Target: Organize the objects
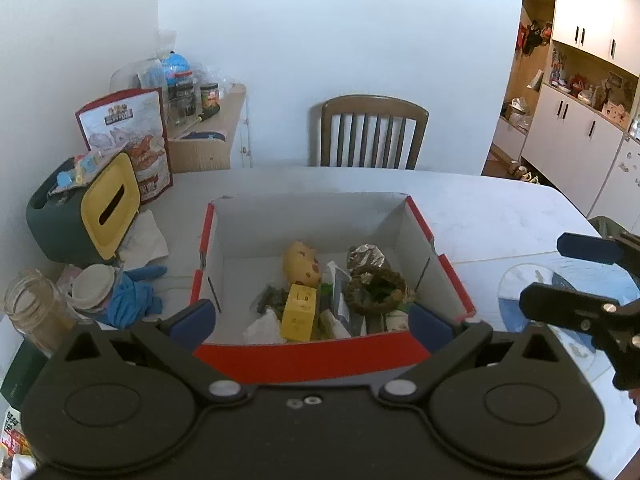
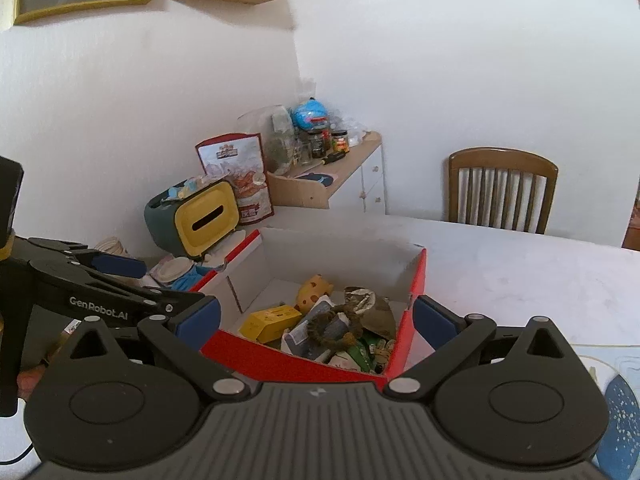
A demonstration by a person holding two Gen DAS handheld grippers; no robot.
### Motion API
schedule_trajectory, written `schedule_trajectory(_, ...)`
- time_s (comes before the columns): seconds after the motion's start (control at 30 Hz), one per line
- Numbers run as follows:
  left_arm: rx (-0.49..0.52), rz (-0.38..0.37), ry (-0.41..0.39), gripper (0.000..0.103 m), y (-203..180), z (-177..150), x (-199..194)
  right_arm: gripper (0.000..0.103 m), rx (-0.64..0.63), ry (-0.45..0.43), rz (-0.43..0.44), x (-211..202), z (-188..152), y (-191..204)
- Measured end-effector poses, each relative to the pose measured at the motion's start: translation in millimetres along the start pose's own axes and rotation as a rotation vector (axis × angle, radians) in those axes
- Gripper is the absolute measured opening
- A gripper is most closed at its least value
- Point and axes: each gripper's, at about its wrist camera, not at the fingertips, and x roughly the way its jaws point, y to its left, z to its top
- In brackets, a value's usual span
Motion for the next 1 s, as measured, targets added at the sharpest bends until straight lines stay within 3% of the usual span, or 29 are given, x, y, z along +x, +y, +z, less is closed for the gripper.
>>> schedule_trajectory(0.63,-0.005,0.031,-0.051,0.103,-23.5,6.4,-14.7,0.103,0.039,-0.043,-0.042,-28.4,-14.2,-16.9)
schedule_trajectory(1.0,-0.037,0.074,-0.046,0.103,-47.4,11.0,-10.3,0.103,0.091,-0.021,-0.099,-58.0,-28.5,-83.1)
